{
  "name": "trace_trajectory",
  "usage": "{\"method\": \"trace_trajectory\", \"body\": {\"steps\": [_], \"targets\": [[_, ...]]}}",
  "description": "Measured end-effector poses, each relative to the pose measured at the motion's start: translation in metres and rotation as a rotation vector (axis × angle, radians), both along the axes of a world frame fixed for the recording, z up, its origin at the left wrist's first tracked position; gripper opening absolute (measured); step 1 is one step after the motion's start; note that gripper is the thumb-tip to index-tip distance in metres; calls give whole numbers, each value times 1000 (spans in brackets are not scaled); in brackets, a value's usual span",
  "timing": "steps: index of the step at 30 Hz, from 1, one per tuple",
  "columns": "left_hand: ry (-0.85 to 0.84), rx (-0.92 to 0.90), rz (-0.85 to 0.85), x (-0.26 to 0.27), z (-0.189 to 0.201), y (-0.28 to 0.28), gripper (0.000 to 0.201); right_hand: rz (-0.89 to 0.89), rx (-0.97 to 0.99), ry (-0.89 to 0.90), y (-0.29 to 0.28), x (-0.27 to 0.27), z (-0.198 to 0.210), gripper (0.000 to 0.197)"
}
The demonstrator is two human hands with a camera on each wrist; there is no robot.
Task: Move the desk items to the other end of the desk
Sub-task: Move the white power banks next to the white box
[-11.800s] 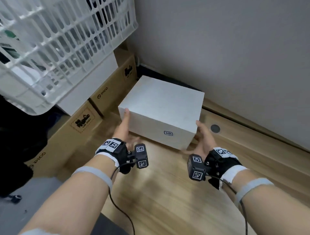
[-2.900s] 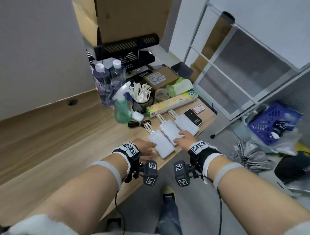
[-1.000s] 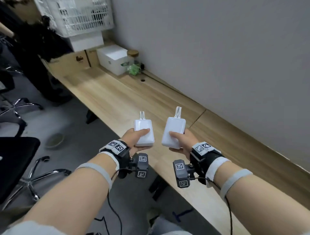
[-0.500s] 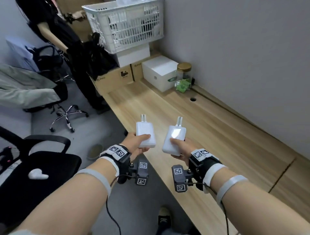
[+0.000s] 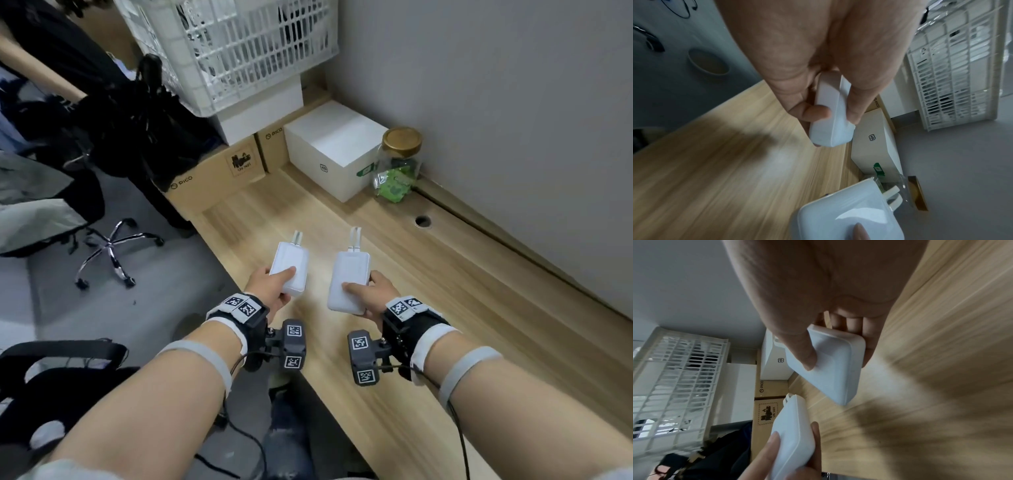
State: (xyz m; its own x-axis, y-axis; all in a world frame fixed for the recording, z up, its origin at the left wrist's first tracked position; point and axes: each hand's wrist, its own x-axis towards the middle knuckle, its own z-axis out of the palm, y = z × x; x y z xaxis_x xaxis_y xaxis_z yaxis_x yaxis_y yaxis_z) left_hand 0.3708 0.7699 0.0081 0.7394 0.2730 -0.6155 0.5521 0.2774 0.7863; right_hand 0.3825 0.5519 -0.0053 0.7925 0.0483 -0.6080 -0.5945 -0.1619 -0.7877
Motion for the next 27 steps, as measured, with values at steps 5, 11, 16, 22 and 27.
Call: {"method": "trace_trajectory", "body": {"steps": [5, 11, 16, 22, 27], "targets": [[18, -5, -61, 86, -30, 43, 36, -77, -40, 37, 49, 59, -15, 54], [71, 55, -191, 199, -75, 102, 26, -174, -112, 195, 116, 141, -20, 27], [133, 270, -307, 278, -97, 140, 38, -117, -313, 209, 158, 203, -40, 23], [91, 364, -387, 339, -106, 169, 39, -87, -375, 179, 198, 261, -56, 22], [-2, 476, -300, 359, -111, 176, 54, -168, -334, 141, 226, 295, -63, 16]]}}
